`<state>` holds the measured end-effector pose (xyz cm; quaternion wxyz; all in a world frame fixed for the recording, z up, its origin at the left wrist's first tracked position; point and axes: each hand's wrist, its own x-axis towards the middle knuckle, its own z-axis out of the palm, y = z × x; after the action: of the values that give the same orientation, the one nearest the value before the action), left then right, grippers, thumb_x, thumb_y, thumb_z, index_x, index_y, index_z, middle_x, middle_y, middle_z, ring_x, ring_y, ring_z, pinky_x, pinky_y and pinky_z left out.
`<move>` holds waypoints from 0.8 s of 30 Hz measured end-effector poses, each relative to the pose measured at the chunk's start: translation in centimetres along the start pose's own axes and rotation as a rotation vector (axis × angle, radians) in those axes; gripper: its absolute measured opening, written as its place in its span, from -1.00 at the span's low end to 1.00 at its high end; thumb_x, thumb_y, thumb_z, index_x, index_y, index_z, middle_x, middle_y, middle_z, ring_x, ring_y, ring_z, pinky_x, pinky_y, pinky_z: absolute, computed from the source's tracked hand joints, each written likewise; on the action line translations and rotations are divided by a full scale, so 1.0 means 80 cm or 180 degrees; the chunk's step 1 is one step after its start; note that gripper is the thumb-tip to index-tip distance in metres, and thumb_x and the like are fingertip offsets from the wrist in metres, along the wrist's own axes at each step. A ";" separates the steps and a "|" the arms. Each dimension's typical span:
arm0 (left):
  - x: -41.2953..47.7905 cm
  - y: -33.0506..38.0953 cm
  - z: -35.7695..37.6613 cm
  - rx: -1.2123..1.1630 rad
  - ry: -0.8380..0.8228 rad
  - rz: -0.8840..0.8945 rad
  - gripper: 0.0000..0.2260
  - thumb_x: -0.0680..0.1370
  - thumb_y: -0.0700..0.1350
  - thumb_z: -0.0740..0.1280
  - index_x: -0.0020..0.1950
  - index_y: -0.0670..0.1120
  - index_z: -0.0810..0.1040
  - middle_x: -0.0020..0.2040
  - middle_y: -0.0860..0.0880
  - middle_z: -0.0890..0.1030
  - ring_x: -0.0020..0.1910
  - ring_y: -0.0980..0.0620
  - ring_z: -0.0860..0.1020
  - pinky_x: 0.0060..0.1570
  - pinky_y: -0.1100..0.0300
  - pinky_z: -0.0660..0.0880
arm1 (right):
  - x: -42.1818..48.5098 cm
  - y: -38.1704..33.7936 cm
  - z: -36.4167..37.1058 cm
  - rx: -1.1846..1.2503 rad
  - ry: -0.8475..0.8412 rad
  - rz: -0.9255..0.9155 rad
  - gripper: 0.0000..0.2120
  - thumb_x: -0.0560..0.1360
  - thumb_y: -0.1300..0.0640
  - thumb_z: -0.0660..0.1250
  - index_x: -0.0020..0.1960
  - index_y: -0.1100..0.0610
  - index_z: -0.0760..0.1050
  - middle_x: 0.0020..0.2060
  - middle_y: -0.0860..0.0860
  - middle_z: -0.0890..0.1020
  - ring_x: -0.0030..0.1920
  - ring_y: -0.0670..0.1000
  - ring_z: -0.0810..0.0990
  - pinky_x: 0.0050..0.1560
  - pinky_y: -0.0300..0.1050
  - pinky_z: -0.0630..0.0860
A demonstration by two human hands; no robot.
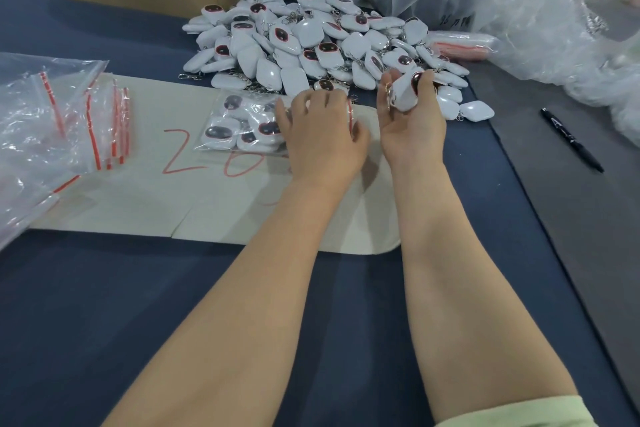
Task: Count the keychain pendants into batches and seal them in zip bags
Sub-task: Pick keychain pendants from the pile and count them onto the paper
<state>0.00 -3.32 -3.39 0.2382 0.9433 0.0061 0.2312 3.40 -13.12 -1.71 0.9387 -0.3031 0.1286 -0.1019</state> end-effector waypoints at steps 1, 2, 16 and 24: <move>0.000 -0.002 0.002 0.0065 -0.0105 -0.0029 -0.62 0.50 0.06 0.25 0.27 -0.05 0.45 0.25 -0.04 0.48 0.34 -0.08 0.31 0.44 -0.11 -0.02 | 0.000 0.000 0.003 -0.0059 0.0046 0.0010 -0.88 0.61 0.15 0.26 -0.04 0.20 0.48 -0.17 0.12 0.62 -0.30 0.00 0.64 -0.32 -0.22 0.57; -0.001 -0.004 0.004 0.0110 -0.0172 -0.0024 -0.61 0.49 0.07 0.26 0.28 -0.04 0.44 0.26 -0.05 0.47 0.35 -0.09 0.30 0.44 -0.11 -0.04 | 0.003 0.001 0.004 -0.0312 0.0091 -0.0006 -0.89 0.61 0.17 0.26 -0.07 0.18 0.48 -0.19 0.10 0.61 -0.31 -0.01 0.61 -0.33 -0.25 0.55; 0.005 -0.006 0.008 0.0083 -0.0109 -0.0091 -0.65 0.51 0.04 0.23 0.25 -0.06 0.46 0.25 -0.05 0.50 0.34 -0.08 0.32 0.41 -0.03 0.01 | -0.001 0.020 0.005 -0.1881 -0.0385 -0.0431 -0.88 0.61 0.21 0.23 -0.09 0.13 0.49 -0.17 0.04 0.63 -0.27 -0.05 0.56 -0.25 -0.25 0.53; 0.006 -0.006 0.008 0.0008 -0.0092 -0.0120 -0.66 0.51 0.04 0.23 0.24 -0.06 0.46 0.24 -0.05 0.50 0.34 -0.08 0.32 0.41 -0.02 0.00 | -0.003 0.018 0.007 -0.1675 -0.0346 -0.0229 -0.81 0.64 0.21 0.14 -0.09 0.15 0.49 -0.16 0.06 0.62 -0.23 -0.01 0.58 -0.14 -0.21 0.56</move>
<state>0.75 -3.10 -3.93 0.2413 0.9466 0.0206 0.2129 3.48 -11.62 -2.06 0.8289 -0.5461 0.0893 -0.0819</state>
